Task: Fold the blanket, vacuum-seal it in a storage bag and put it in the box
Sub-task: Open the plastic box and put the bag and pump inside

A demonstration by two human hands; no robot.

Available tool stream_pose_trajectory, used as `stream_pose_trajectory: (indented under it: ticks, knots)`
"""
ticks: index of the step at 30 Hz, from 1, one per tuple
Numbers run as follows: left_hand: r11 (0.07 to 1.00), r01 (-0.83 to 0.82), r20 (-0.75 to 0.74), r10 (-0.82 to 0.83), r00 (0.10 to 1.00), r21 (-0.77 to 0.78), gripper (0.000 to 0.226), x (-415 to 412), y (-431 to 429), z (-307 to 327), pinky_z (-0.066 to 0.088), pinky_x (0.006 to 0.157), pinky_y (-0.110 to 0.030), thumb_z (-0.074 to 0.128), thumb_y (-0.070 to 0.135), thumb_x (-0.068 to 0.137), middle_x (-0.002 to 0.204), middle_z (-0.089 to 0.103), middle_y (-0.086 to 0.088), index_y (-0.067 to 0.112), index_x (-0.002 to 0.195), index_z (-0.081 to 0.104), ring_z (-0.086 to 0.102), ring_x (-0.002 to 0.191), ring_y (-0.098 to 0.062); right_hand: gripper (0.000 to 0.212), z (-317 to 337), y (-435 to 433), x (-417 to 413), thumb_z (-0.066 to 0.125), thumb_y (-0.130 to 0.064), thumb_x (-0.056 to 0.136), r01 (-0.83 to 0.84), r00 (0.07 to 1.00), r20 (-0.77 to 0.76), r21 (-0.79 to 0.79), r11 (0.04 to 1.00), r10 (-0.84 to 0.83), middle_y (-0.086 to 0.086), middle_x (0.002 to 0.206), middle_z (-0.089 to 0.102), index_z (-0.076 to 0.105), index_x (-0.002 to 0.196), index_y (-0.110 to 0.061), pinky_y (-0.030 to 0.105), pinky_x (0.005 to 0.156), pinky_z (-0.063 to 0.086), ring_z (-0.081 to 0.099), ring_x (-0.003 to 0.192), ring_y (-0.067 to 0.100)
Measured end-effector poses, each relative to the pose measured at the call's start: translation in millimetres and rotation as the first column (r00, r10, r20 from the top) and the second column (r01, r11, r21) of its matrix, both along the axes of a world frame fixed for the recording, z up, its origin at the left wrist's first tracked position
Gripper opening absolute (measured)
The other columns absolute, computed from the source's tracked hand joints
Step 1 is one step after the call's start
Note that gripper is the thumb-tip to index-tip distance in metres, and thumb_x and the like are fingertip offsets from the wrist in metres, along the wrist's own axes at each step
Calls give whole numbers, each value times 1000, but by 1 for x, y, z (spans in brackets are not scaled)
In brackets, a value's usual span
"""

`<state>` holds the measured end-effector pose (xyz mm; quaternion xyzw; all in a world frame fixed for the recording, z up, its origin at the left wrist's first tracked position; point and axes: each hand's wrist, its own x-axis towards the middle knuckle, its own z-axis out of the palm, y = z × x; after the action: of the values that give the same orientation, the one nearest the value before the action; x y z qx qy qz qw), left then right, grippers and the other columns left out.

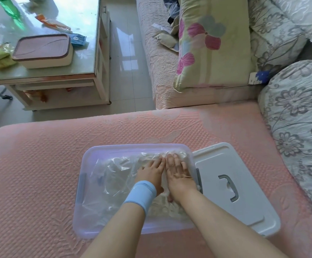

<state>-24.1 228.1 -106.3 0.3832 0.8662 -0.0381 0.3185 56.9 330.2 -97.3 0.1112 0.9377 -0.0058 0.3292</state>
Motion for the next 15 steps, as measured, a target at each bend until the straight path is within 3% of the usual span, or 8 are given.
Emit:
stream_pose_trajectory:
  ticks: [3, 6, 9, 12, 13, 15]
  knots:
    - [995, 51, -49, -55, 997, -88, 116, -3, -2, -19, -3, 115, -58, 71, 53, 76, 162, -1, 9, 26, 153, -11, 4, 149, -18, 141, -22, 1, -7, 80, -48, 75, 9, 999, 39, -33, 999, -8, 14, 160, -32, -31, 147, 0, 45, 117, -18, -32, 147, 34]
    - [993, 62, -77, -70, 995, -105, 120, 1, 0, -40, -12, 111, -61, 71, 58, 73, 162, -1, 8, 24, 153, -11, 0, 150, -20, 138, -45, 1, -6, 76, -50, 79, 34, 997, 67, -53, 998, -31, 12, 159, -36, -36, 144, -3, 44, 109, -27, -39, 142, 30]
    - [985, 98, -63, -108, 992, -140, 123, -5, 5, -57, -11, 113, -59, 72, 60, 71, 163, 1, 6, 20, 154, -10, 0, 150, -20, 136, -68, 1, -11, 75, -49, 81, 58, 996, 66, -76, 995, -53, 12, 158, -38, -37, 143, -4, 43, 104, -30, -48, 129, 23]
    - [981, 101, 0, -102, 995, -164, 118, -13, 13, -64, -6, 117, -56, 69, 57, 74, 163, 3, 3, 16, 154, -7, 2, 150, -21, 139, -85, 5, -18, 79, -48, 77, 82, 995, 67, -103, 991, -75, 12, 159, -36, -35, 146, -5, 41, 108, -26, -45, 135, 23]
    - [986, 95, 17, -93, 995, -137, 109, -14, 15, -60, -2, 118, -53, 65, 53, 79, 163, 7, 1, 15, 155, -4, 5, 149, -21, 140, -84, 5, -17, 79, -49, 76, 84, 994, 73, -105, 991, -77, 13, 159, -36, -34, 147, -6, 40, 110, -25, -41, 140, 25]
    - [998, 32, 25, -33, 999, 60, 79, -16, 13, -44, 10, 119, -42, 53, 33, 87, 158, 27, -1, 18, 154, 13, 21, 145, -21, 140, -78, 5, -17, 79, -50, 76, 70, 995, 83, -91, 993, -62, 13, 159, -36, -33, 148, -5, 41, 113, -23, -36, 145, 30]
